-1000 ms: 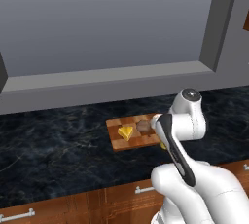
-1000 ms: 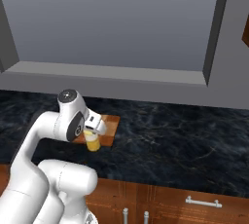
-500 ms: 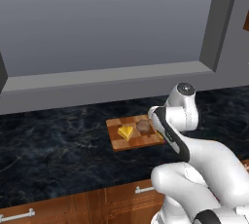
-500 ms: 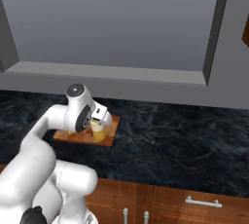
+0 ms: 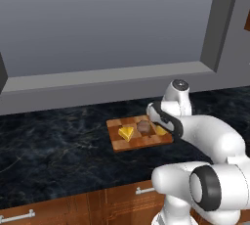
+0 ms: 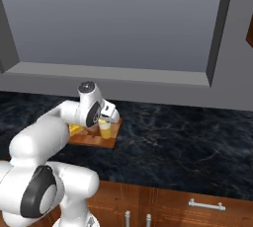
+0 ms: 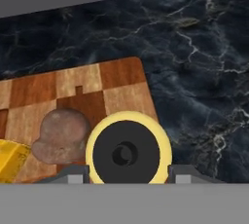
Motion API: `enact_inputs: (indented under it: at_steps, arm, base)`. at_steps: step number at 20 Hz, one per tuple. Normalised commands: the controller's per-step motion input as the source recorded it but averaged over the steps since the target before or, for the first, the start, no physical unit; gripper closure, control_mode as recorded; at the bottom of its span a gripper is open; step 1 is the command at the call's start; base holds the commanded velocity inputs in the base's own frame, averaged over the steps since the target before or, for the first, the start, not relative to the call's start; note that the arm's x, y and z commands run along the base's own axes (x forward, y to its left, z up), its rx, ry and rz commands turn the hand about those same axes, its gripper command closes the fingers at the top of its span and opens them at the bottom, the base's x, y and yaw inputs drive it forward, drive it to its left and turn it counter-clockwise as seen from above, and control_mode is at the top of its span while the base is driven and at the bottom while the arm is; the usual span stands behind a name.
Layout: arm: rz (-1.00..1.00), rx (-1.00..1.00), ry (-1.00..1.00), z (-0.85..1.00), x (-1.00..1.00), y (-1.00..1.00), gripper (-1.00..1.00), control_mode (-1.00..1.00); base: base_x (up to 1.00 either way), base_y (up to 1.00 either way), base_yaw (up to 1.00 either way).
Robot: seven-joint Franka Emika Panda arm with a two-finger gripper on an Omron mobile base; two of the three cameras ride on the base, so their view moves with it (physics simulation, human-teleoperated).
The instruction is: Retrieve the reheated potato from the microwave, then place the potato, cheese, and condiment on the cutting board.
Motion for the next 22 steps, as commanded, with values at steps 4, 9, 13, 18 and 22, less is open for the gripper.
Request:
enact_inputs:
  at_steps: [4,9,13,18,22]
  arm:
    - [0.00,0.00,0.06,-0.37,0.41,0.00,1.00,-1.00]
    - [0.00,0.00,0.04,-0.31,0.26,-0.01,1.00,-1.00]
    - [0.00,0.00,0.02,-0.17,0.00,0.00,-1.00,-1.00]
    - [0.00,0.00,0.00,0.00,-0.02,-0.03,-1.00,-1.00]
    - [0.00,0.00,0.00,0.01,-0.07,-0.06,-1.00,-1.00]
  base:
    - [0.00,0.00,0.00]
    - [0.00,0.00,0.00]
    - [0.00,0.00,0.00]
    - [0.00,0.00,0.00]
    - [0.00,0.00,0.00]
